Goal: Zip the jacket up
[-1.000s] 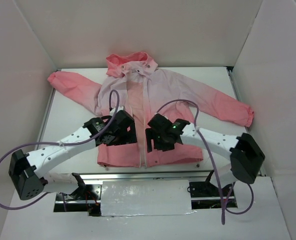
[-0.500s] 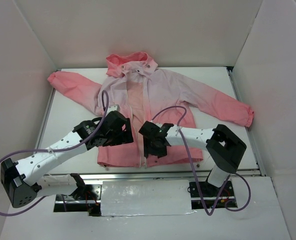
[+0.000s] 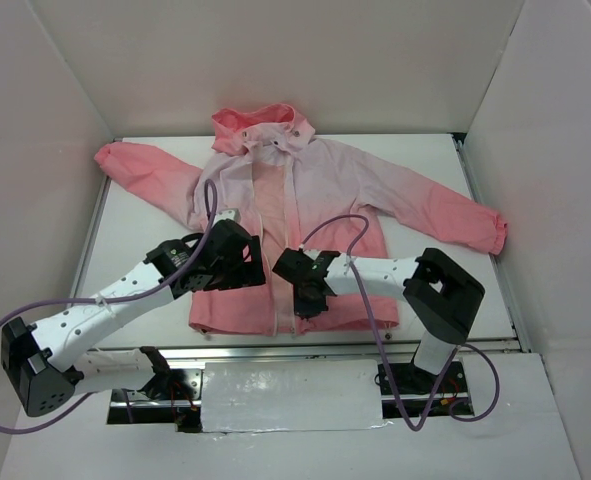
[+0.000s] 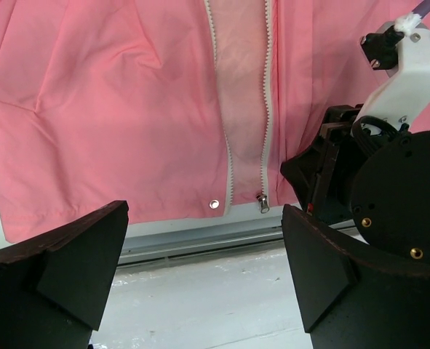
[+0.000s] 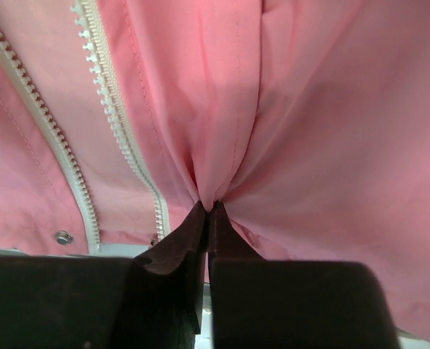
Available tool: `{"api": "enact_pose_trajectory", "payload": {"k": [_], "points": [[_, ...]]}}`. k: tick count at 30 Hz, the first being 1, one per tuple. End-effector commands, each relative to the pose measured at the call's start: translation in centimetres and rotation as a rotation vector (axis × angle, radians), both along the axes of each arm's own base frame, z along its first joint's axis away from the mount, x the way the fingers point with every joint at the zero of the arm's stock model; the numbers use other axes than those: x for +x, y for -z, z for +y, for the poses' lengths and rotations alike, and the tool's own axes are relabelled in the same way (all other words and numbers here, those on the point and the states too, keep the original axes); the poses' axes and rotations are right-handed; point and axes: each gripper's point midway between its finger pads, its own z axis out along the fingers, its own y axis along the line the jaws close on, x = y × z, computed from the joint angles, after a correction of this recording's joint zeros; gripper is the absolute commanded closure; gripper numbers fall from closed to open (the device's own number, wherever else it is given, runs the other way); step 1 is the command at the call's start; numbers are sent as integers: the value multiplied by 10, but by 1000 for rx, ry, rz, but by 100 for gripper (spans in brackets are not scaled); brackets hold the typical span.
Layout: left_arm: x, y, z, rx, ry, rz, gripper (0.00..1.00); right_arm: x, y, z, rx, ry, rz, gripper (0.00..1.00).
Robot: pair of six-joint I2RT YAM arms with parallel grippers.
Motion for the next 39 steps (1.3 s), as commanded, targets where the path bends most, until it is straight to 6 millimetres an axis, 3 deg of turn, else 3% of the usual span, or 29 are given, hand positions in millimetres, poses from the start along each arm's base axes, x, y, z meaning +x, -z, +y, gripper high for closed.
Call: {"api": "enact_pose_trajectory", "payload": {"k": [1, 5, 8, 11, 16, 17, 20, 28, 34, 39], "points": [[1, 0, -3, -21, 28, -10, 1, 3, -8, 11, 29, 22, -37, 99], [6, 1, -9, -72, 40, -5, 1, 8, -31, 14, 63, 32, -75, 100], [6, 4, -20, -147, 85, 21, 8, 13, -68, 18, 163, 56, -146, 100], [10, 5, -39, -248, 147, 18, 15, 18, -97, 16, 225, 75, -208, 100], [16, -9, -81, -481, 294, -48, 15, 20, -120, 14, 288, 90, -255, 100], [10, -12, -89, -531, 344, -35, 15, 19, -125, 13, 308, 98, -262, 100], [9, -19, -106, -634, 408, -56, 17, 19, -133, 9, 346, 115, -290, 100], [15, 13, -118, -648, 414, 17, 28, 16, -141, -6, 365, 125, -327, 98], [16, 19, -124, -669, 429, 36, 66, 15, -135, -13, 350, 140, -320, 96], [17, 16, -124, -662, 432, 25, 77, 20, -134, -18, 353, 150, -324, 90]]}}
